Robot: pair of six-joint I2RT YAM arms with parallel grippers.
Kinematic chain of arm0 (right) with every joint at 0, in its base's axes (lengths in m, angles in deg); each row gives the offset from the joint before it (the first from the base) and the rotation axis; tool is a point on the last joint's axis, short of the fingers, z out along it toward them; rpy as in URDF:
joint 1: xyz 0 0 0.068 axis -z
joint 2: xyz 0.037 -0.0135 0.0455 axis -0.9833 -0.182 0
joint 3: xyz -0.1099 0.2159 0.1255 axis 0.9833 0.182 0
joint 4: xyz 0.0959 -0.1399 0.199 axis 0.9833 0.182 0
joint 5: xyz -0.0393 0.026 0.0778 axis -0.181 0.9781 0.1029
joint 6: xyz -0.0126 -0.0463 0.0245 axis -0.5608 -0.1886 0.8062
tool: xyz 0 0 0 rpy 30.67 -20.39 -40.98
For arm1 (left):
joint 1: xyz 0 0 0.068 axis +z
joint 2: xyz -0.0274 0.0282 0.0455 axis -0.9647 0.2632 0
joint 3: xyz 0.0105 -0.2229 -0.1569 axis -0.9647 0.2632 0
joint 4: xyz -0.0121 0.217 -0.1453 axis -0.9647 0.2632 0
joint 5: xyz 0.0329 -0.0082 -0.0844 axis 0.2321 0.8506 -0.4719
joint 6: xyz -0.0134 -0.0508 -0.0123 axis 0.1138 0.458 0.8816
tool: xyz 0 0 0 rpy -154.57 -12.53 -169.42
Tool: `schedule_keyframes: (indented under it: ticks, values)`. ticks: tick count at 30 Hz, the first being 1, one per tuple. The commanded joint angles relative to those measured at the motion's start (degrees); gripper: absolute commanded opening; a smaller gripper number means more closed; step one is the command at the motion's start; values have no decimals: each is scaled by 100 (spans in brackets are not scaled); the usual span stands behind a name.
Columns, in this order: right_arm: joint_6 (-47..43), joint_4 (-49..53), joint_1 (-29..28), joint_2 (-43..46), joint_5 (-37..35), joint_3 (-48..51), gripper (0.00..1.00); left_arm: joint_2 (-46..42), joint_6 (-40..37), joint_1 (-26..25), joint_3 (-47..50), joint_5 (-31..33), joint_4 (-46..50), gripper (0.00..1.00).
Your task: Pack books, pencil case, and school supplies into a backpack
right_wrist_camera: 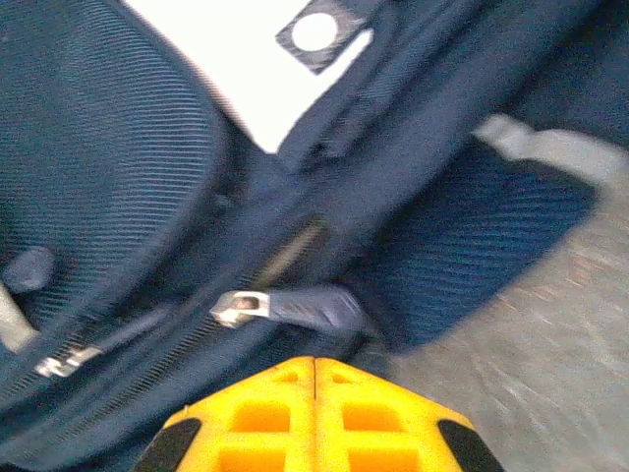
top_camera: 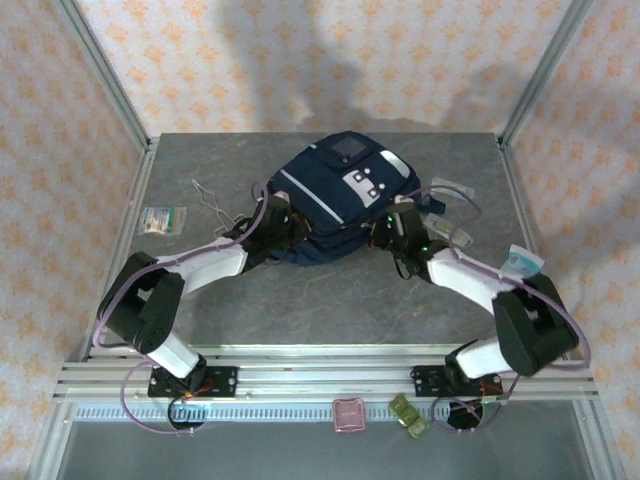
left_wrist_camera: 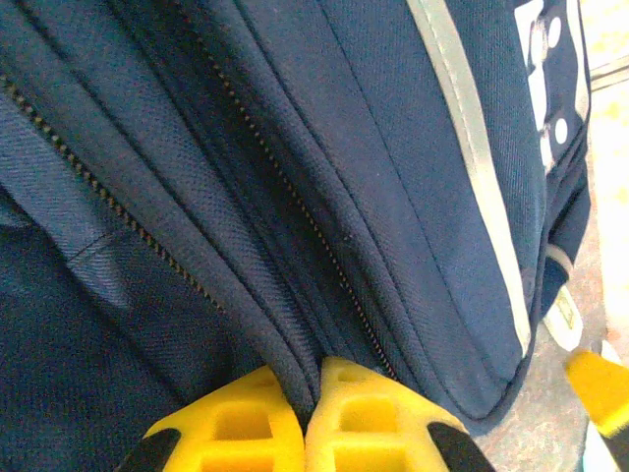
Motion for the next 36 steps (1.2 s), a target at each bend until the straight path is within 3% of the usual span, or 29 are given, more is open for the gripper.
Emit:
schedule_keyframes:
  ticks: [1,8,11,14,23,27,29,31,36]
  values:
    - [197,494,-153,369,-195,276,0,-407,-918,203,-256,130,367,0]
    - [257,-145,-580,666,535,229,1,-499,-1772,472,-476,427,629,0]
    - [369,64,-330,118,830,-490,32,-499,-1740,474,-475,230,613,0]
    - [672,-226,7,-605,1519,-1030,40,-522,-1667,474,-386,202,587,0]
    - [703,-177,285,-2501,1839,-2503,43,-512,-1571,474,-293,158,481,0]
    - [580,-296,290,-2861,2401,-2774,30,-475,-1548,477,-278,29,420,0]
    - [519,-308,290,-2974,2642,-2846,28,-450,-1558,474,-277,-4,387,0]
    - [450,-289,290,-3092,2810,-2896,3,-412,-1565,474,-287,-17,356,0]
    - [501,-568,301,-2789,2836,-2531,0,-255,-1600,474,-419,-10,380,0]
